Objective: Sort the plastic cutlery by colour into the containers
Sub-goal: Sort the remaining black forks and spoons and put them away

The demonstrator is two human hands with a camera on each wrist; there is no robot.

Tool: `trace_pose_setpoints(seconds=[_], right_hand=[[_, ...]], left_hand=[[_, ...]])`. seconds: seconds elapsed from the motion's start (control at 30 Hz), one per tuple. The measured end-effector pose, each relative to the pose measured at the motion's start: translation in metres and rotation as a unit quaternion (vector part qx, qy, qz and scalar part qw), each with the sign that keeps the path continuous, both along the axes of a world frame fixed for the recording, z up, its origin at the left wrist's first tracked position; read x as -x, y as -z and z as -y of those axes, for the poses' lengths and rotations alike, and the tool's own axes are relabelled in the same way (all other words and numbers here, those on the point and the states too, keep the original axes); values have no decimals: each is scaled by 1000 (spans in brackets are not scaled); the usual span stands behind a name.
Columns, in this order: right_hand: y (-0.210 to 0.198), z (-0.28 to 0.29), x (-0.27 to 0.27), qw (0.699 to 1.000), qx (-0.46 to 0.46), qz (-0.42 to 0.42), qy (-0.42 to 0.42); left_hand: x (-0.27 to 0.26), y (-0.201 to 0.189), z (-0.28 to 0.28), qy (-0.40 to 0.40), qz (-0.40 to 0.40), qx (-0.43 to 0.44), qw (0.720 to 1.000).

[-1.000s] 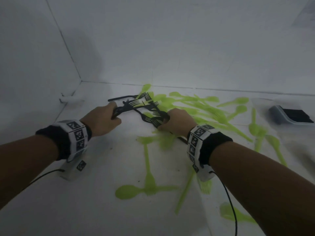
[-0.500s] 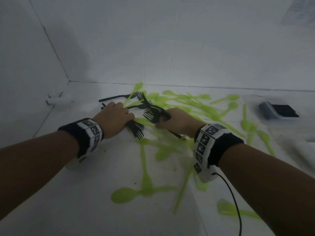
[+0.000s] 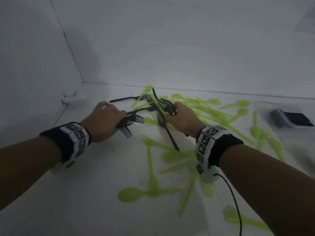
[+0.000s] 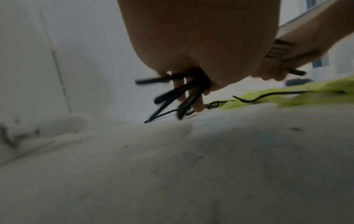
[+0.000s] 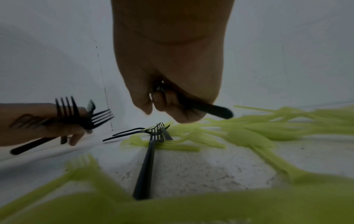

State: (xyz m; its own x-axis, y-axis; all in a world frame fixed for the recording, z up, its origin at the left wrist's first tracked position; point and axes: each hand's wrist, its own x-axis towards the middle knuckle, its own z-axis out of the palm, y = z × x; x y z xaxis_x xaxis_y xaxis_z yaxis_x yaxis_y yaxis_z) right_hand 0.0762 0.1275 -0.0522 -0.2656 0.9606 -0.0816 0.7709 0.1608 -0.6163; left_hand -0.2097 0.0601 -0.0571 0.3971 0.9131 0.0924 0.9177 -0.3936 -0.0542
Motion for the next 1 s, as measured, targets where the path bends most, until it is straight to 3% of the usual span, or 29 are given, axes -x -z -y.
trace_pose_setpoints(seconds=[0.1,0.17,0.27,0.43,0.6,0.77,0.9,1.0], right_hand=[[12,0,0,987,61,139,-52],[17,1,0,983,74,152,-64],[16,1,2,988,67,117,-70],[2,-8,9,999,-13,-29,23],[4,-32,21,992,23,-113,48],[14,-57,40,1000,16,-16,19],[25,-74,51,997,15,74,-20],[30,-79,56,995,21,95,-34]], left_hand=[[-3,-3,3,-84,83,94,989],[-2,-1,1,-112,115,95,982],[-2,2,-10,-133,125,75,980],[-12,13,-48,-110,137,59,983],[-18,24,-64,-104,87,113,984],[-11,10,-50,-75,114,120,983],[7,-3,-23,-78,56,184,978],[21,-7,-19,-79,45,197,976]])
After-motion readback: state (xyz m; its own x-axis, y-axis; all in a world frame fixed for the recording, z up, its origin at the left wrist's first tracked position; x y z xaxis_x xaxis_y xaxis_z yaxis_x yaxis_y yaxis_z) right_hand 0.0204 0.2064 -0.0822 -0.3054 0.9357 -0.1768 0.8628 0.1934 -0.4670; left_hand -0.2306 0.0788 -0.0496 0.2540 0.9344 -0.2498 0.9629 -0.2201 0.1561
